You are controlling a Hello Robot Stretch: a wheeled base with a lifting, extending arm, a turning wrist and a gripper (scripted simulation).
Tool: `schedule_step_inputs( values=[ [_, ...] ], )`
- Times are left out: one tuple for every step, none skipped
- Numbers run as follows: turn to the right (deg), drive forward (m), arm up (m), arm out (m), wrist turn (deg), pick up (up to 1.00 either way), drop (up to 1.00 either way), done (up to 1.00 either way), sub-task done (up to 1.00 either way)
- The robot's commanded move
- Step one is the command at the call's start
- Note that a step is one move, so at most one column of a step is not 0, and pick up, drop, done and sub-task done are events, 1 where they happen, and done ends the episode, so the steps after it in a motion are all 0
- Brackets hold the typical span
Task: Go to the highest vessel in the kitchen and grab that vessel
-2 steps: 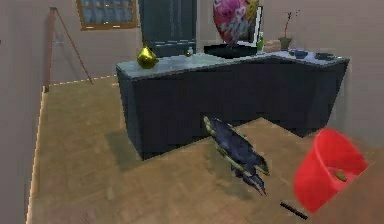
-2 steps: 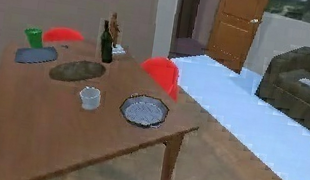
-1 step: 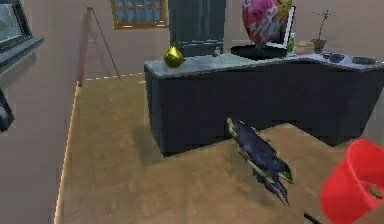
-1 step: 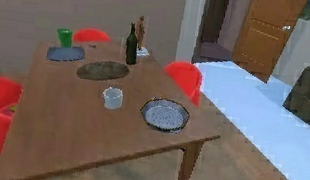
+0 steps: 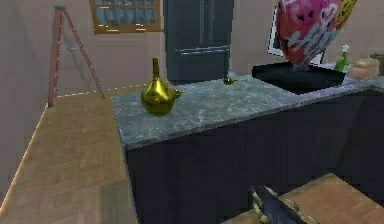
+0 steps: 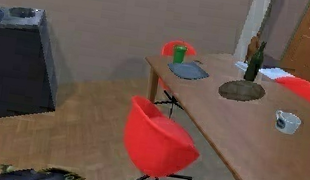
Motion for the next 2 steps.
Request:
schedule_step_inputs(
  values=[
    [-6.0,0.00,0.00,0.00,0.0,0.00,0.00,0.00,0.00],
    [0.0,0.10,0.00,0.00,0.0,0.00,0.00,0.00,0.00]
  ],
)
